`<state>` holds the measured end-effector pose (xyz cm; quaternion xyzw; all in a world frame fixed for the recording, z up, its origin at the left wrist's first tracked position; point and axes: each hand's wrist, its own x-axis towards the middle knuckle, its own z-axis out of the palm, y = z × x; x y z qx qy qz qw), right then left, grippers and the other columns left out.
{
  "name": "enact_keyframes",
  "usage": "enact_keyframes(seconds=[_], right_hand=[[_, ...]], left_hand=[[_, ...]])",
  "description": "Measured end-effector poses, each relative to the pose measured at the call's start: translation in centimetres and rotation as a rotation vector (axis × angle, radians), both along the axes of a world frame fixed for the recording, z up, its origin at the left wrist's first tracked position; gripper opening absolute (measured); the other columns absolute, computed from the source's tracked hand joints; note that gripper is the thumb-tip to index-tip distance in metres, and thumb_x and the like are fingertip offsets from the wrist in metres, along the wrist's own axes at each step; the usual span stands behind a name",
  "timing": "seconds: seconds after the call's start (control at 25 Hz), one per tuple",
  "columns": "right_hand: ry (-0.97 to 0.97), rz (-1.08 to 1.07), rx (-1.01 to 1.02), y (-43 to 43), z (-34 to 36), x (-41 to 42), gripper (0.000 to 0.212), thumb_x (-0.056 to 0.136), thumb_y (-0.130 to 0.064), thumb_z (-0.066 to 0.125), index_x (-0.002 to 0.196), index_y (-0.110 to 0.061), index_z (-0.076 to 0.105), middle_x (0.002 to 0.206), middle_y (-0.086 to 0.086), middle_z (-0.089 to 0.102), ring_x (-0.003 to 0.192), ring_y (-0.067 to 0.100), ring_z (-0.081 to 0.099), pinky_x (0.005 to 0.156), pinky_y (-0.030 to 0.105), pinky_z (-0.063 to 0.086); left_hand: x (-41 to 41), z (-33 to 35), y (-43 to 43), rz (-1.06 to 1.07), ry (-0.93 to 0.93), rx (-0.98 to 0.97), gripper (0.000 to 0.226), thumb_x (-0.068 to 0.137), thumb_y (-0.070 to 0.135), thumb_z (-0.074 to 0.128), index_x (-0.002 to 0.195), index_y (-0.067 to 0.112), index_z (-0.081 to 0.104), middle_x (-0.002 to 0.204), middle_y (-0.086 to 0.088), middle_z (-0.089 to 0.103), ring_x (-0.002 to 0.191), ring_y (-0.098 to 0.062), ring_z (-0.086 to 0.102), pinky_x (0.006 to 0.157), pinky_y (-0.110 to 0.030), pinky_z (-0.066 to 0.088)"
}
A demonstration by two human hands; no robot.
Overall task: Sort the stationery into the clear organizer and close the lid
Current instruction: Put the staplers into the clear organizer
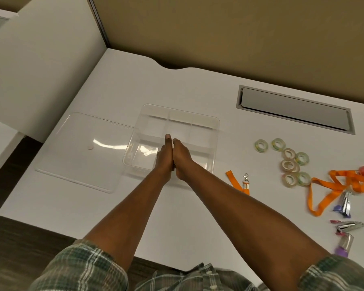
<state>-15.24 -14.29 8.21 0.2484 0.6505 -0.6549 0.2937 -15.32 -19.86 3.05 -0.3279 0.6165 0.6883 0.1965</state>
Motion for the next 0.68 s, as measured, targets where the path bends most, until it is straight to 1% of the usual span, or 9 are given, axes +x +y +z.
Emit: enact_keyframes(seconds=[0.12,0.16,0.24,0.28,0.36,0.44,0.48,0.56,0.68], right_hand=[[0.019,-0.017,-0.033,0.1,0.4,0.3,0.05,0.101,-0.04,0.038,0.133,-0.004,0.049,0.137,0.025,0.054,0.096,0.028,0.05,0.085,0.045,0.043],[0.024,-0.022,-0.051,0.3,0.5,0.4,0.047,0.1,-0.039,0.039,0.13,-0.005,0.051,0.133,0.023,0.057,0.096,0.027,0.052,0.084,0.045,0.044],[0.038,-0.04,-0.081,1.1,0.8,0.5,0.037,0.1,-0.038,0.039,0.117,-0.01,0.057,0.117,0.018,0.063,0.092,0.025,0.057,0.078,0.041,0.048],[0.067,-0.034,-0.068,1.7,0.8,0.6,0.034,0.101,-0.037,0.038,0.111,-0.011,0.058,0.11,0.013,0.064,0.089,0.023,0.059,0.073,0.038,0.05],[0.142,-0.011,0.041,3.2,0.7,1.0,0.038,0.101,-0.038,0.038,0.105,-0.01,0.063,0.107,0.005,0.07,0.09,0.018,0.066,0.078,0.036,0.055],[0.223,-0.025,0.14,5.4,0.3,1.6,0.035,0.095,-0.043,0.042,0.103,-0.021,0.069,0.103,-0.005,0.072,0.096,0.012,0.068,0.091,0.041,0.056],[0.26,-0.026,0.176,6.8,0.2,2.2,0.032,0.092,-0.043,0.045,0.101,-0.025,0.07,0.1,-0.008,0.072,0.097,0.011,0.068,0.091,0.043,0.056],[0.328,-0.008,0.279,10.4,0.3,3.6,0.028,0.091,-0.04,0.047,0.099,-0.025,0.07,0.098,-0.01,0.072,0.096,0.011,0.067,0.089,0.04,0.056],[0.396,0.041,0.44,16.2,0.0,6.1,0.025,0.095,-0.035,0.05,0.097,-0.02,0.07,0.093,-0.008,0.072,0.09,0.011,0.065,0.079,0.029,0.049]], left_hand=[[-0.2,-1.2,-0.2,-0.011,-0.011,0.045,0.085,0.067,0.092,0.04,0.119,0.029,0.063,0.121,0.0,0.068,0.105,-0.015,0.066,0.085,-0.035,0.052],[-0.1,-0.8,0.0,-0.022,0.002,0.017,0.084,0.067,0.092,0.04,0.118,0.03,0.063,0.122,-0.001,0.067,0.104,-0.015,0.066,0.084,-0.035,0.053],[0.1,0.8,0.6,-0.012,0.059,-0.174,0.07,0.08,0.082,0.035,0.115,0.027,0.062,0.116,0.001,0.064,0.099,-0.015,0.065,0.07,-0.03,0.052],[0.4,1.6,1.1,0.013,0.099,-0.279,0.066,0.083,0.077,0.034,0.115,0.026,0.061,0.114,0.001,0.063,0.101,-0.017,0.063,0.069,-0.031,0.052],[0.8,2.5,2.3,0.038,0.216,-0.397,0.061,0.083,0.071,0.036,0.114,0.025,0.062,0.116,-0.001,0.063,0.107,-0.021,0.062,0.077,-0.035,0.055],[1.3,3.2,4.0,-0.002,0.295,-0.419,0.046,0.092,0.056,0.042,0.115,0.021,0.062,0.114,-0.001,0.065,0.105,-0.018,0.063,0.074,-0.024,0.05],[1.6,3.6,5.0,-0.026,0.317,-0.423,0.039,0.096,0.047,0.044,0.115,0.018,0.062,0.112,-0.001,0.065,0.103,-0.016,0.063,0.07,-0.019,0.046],[2.6,4.1,7.6,-0.09,0.385,-0.471,0.031,0.099,0.038,0.048,0.113,0.015,0.063,0.111,-0.003,0.063,0.102,-0.016,0.06,0.072,-0.018,0.041],[4.4,3.7,11.7,-0.218,0.508,-0.55,0.023,0.098,0.033,0.053,0.107,0.015,0.064,0.111,-0.004,0.06,0.103,-0.017,0.058,0.082,-0.023,0.04]])
